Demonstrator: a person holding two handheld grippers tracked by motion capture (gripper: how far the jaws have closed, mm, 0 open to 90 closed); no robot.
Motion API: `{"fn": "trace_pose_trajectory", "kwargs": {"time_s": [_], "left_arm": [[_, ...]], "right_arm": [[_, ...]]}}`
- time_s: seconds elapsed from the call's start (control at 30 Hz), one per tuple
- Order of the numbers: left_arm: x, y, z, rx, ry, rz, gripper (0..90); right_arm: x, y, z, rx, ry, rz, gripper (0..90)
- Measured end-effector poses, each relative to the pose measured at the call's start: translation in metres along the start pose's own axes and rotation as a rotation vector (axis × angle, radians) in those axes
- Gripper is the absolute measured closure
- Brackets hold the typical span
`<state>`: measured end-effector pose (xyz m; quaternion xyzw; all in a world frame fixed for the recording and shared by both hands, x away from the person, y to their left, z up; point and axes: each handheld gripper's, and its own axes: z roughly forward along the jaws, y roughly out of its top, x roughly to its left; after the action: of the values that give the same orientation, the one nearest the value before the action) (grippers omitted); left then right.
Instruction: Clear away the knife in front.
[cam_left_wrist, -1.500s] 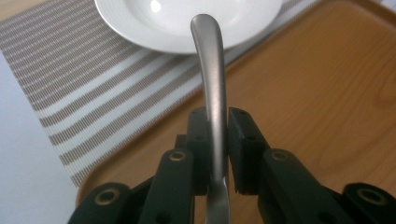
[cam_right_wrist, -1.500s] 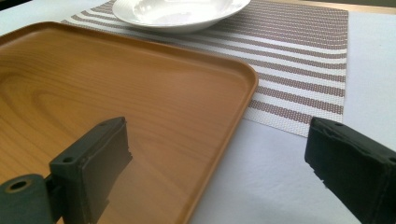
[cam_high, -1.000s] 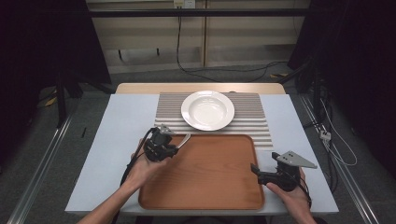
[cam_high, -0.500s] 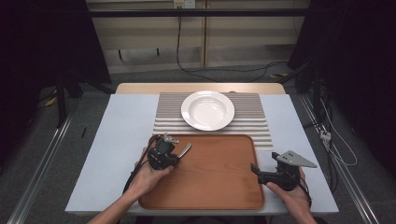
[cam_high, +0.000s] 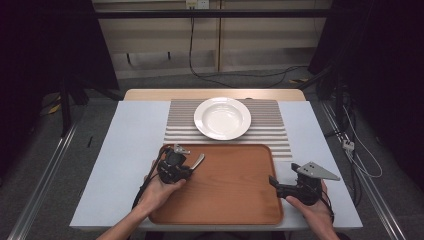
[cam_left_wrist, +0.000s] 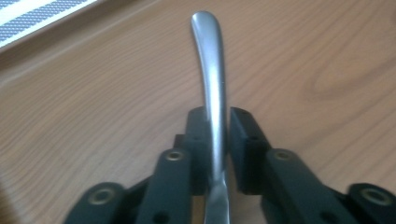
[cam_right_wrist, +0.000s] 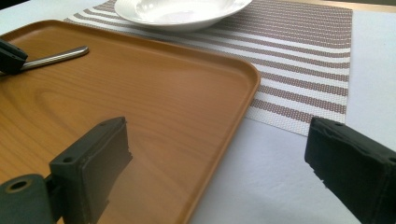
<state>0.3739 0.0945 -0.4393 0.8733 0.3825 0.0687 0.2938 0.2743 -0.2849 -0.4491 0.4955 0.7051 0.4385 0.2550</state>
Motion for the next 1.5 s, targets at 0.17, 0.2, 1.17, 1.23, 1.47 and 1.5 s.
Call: {"fn": "trace_pose_trajectory", "kwargs": {"time_s": [0.17,0.2,1.17,1.23,1.47,1.5], "left_arm": [[0.004,-0.001,-0.001,-0.024,-0.023,0.013,61.8],[0.005,-0.001,-0.001,-0.038,-0.010,0.015,58.8],[-0.006,0.013,-0.003,-0.152,-0.034,0.203,47.0],[-0.007,0.014,-0.003,-0.167,-0.049,0.190,58.8],[-0.017,0.022,0.006,-0.115,-0.077,0.176,90.0],[-0.017,0.023,0.010,-0.103,-0.076,0.169,90.0]], "right_arm": [[-0.001,-0.001,0.000,0.003,0.002,0.001,6.4],[-0.001,-0.001,0.000,0.003,0.002,0.001,6.4],[-0.001,-0.001,-0.004,-0.003,-0.011,0.005,6.4],[-0.001,-0.001,-0.004,-0.005,-0.013,0.009,6.4],[-0.002,-0.002,-0.006,-0.007,-0.015,0.012,6.4],[-0.002,-0.002,-0.006,-0.008,-0.017,0.011,6.4]]}}
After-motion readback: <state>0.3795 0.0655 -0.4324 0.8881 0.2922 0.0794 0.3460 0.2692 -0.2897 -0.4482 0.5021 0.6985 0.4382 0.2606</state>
